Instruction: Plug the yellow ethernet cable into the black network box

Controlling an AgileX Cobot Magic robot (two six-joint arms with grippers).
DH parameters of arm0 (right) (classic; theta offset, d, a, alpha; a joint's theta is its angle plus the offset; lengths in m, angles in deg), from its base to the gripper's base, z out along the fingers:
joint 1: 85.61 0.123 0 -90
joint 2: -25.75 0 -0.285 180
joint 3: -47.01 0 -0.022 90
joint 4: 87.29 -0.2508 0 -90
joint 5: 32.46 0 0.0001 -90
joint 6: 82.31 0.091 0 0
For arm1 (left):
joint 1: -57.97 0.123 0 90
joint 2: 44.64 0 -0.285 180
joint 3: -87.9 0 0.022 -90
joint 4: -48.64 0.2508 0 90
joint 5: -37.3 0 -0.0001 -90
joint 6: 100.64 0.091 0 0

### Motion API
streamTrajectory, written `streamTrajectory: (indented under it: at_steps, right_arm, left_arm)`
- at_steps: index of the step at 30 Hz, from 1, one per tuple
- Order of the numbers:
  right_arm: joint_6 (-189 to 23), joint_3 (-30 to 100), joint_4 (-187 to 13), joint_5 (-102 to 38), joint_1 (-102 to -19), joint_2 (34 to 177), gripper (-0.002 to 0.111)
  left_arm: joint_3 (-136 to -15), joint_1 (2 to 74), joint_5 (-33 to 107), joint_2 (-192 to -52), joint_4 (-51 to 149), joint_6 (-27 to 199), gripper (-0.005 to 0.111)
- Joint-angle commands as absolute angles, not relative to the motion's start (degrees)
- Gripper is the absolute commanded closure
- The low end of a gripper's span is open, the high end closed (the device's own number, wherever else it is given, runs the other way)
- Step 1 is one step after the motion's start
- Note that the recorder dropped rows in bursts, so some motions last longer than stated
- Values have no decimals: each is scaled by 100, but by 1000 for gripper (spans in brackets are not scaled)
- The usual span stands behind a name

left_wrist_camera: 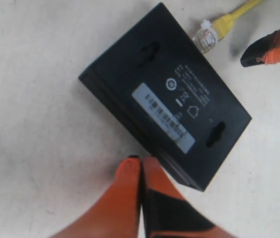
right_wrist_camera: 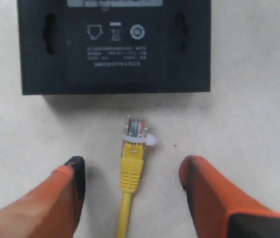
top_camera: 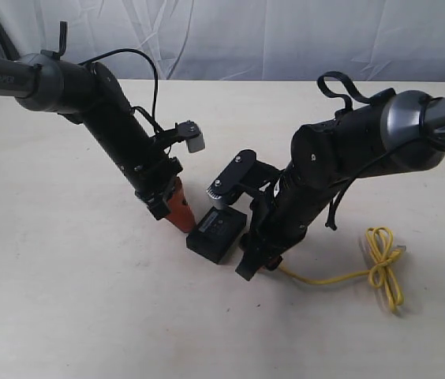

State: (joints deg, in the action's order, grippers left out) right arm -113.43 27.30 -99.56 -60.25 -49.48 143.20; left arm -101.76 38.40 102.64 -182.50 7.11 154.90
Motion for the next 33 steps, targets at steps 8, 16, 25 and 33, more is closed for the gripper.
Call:
streamTrajectory:
  at_steps: [8, 16, 25, 33]
  right_arm:
    - [-11382, 2720, -10084, -6088, -4962, 14660, 70]
    - [-11476, 2731, -9710, -6499, -4962, 14628, 109]
    - [-13086, 3861, -9552, -8690, -4962, 14482, 109]
    - [-12332, 4674, -9695, -8929, -4962, 15324, 109]
  left_arm:
    - [-10172, 3842, 10296, -18241, 600, 15470, 107]
    - [-10172, 3842, 10296, -18241, 587, 15470, 107]
    - [-10172, 3842, 10210, -18241, 589, 15492, 107]
    - [-10172, 3842, 9875, -18241, 570, 15852, 107]
